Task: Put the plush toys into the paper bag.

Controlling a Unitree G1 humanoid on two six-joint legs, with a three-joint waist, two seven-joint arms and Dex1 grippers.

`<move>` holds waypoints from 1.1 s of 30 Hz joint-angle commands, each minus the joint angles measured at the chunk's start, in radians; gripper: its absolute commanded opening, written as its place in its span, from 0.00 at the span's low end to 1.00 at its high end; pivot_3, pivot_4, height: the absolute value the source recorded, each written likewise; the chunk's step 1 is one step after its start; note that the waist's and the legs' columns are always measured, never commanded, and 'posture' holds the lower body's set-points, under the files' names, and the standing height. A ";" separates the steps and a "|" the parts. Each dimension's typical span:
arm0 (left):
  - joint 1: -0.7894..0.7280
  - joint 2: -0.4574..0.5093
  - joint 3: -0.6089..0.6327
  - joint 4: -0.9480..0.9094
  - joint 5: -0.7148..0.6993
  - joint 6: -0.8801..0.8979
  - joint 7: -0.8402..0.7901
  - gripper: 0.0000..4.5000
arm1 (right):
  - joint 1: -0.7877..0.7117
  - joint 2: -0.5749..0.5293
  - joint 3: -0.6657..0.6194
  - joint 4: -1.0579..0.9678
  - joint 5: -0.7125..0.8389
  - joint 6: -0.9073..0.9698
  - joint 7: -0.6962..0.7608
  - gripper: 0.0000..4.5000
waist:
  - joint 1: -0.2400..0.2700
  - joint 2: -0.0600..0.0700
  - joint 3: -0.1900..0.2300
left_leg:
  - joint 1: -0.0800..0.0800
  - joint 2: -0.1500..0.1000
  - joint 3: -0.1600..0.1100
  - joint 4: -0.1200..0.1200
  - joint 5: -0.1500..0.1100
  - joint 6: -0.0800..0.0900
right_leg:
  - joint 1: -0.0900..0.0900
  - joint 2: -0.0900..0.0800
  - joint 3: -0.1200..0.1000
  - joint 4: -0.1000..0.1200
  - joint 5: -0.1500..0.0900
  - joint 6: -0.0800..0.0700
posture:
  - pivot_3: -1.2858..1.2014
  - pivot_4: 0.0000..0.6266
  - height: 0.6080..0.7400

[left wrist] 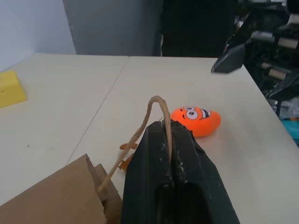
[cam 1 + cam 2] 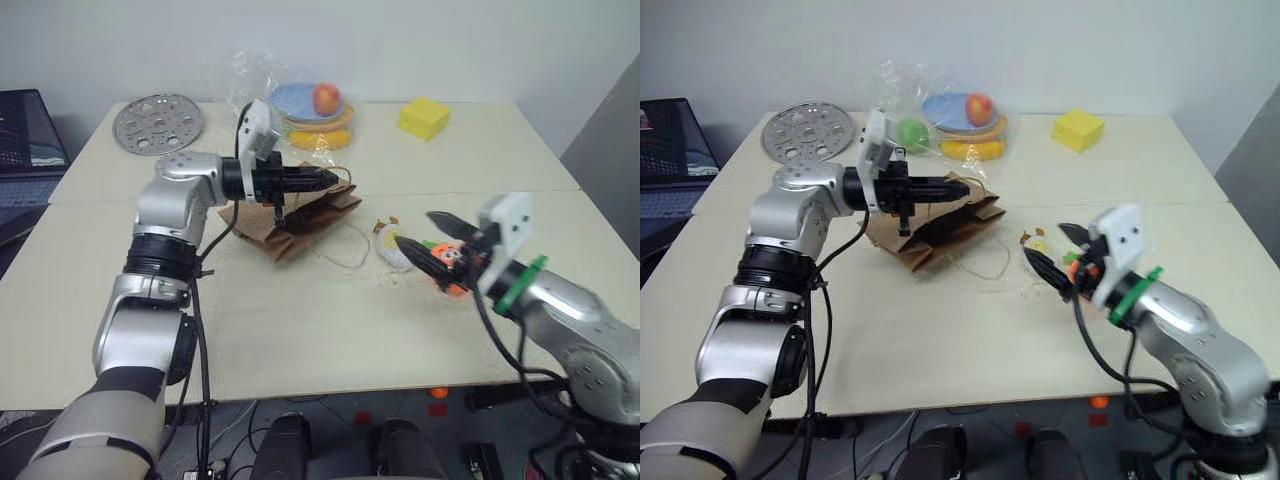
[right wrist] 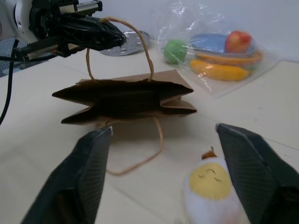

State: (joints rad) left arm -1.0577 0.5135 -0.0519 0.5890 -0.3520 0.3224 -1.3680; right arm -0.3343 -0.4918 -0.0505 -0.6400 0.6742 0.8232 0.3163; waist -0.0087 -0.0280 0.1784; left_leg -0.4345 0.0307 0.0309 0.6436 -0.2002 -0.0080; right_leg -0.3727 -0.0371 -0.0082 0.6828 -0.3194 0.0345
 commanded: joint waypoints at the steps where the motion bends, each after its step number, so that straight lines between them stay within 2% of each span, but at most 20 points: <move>1: -0.027 0.007 0.026 -0.013 -0.028 0.036 -0.028 0.00 | -0.102 0.061 0.089 0.063 -0.054 -0.013 -0.018 0.55 | 0.000 0.000 0.000 | 0.000 0.000 0.000 0.000 0.000 0.000 | 0.000 0.000 0.000 0.000 0.000 0.000 | 0.52 0.24 1.00; 5: -0.011 0.005 0.034 -0.043 -0.035 0.052 -0.034 0.00 | -0.241 0.168 0.176 0.250 -0.140 -0.027 -0.046 0.20 | 0.001 0.000 0.000 | -0.001 0.000 0.000 0.000 0.000 0.000 | -0.001 0.000 0.000 0.000 0.000 0.000 | 0.52 0.24 1.00; 8: 0.009 0.012 0.045 -0.094 -0.061 0.091 -0.037 0.00 | -0.339 0.231 0.235 0.413 -0.204 -0.078 -0.002 0.00 | -0.001 0.000 0.000 | -0.001 0.000 0.000 0.000 0.000 0.000 | -0.002 0.000 0.000 0.001 0.000 0.000 | 0.52 0.24 1.00; 15: 0.036 0.029 0.094 -0.226 -0.143 0.217 0.004 0.00 | -0.380 0.323 0.330 0.648 -0.333 -0.192 0.061 0.00 | 0.000 0.000 0.000 | -0.001 0.000 0.000 0.000 0.000 0.000 | -0.002 0.000 0.000 0.001 0.000 -0.001 | 0.52 0.24 1.00; 19: 0.070 0.056 0.119 -0.311 -0.185 0.287 0.025 0.00 | -0.382 0.366 0.358 0.776 -0.424 -0.230 0.041 0.00 | -0.007 0.000 0.000 | -0.001 0.001 0.000 0.000 0.000 0.000 | -0.002 -0.001 0.000 0.003 0.000 -0.001 | 0.52 0.24 1.00; 25: 0.084 0.064 0.169 -0.301 -0.163 0.218 0.115 0.00 | -0.314 0.406 0.357 0.798 -0.483 -0.189 0.008 0.00 | -0.009 0.000 0.000 | 0.000 0.001 0.000 0.001 0.001 -0.001 | -0.004 -0.001 0.000 0.009 0.000 -0.001 | 0.52 0.24 1.00; 28: 0.021 0.048 0.235 -0.206 -0.147 0.113 0.218 0.00 | -0.258 0.405 0.369 0.764 -0.508 -0.158 -0.002 0.00 | -0.009 0.000 0.000 | 0.000 0.001 0.000 0.002 0.001 -0.001 | -0.004 -0.001 0.000 0.011 0.000 -0.001 | 0.52 0.24 1.00; 33: -0.085 0.021 0.318 -0.139 -0.194 0.077 0.322 0.00 | -0.234 0.424 0.336 0.769 -0.543 -0.157 -0.044 0.00 | -0.010 0.000 0.000 | 0.000 0.000 0.000 0.002 0.002 -0.002 | -0.006 -0.001 0.001 0.013 0.000 -0.001 | 0.52 0.24 1.00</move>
State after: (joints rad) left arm -1.0940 0.5414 0.2171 0.4549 -0.5110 0.4290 -1.0884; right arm -0.5721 -0.0734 0.3073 0.1371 0.1404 0.6665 0.2952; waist -0.0188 -0.0281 0.1786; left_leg -0.4346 0.0311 0.0312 0.6456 -0.1986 -0.0099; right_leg -0.3786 -0.0380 -0.0070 0.6959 -0.3192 0.0339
